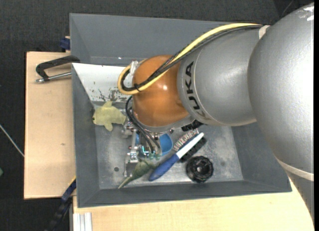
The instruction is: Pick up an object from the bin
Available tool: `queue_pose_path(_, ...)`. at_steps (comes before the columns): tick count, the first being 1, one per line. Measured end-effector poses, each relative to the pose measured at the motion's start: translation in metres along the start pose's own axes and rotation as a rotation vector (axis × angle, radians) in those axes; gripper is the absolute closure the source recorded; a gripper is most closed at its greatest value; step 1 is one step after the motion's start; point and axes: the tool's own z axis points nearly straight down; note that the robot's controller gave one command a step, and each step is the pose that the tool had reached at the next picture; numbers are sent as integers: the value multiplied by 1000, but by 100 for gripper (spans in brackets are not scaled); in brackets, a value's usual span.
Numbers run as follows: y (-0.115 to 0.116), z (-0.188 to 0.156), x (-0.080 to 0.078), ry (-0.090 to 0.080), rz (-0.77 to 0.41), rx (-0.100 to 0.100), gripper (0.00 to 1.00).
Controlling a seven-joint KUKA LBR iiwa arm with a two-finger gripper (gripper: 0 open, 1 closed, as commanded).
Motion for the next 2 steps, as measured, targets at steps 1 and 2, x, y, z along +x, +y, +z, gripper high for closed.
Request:
queue_pose_path(1, -55, 71, 4, -17, 38, -7, 0)
queue_pose_path(2, -53, 66, 1, -26, 37, -8, 100)
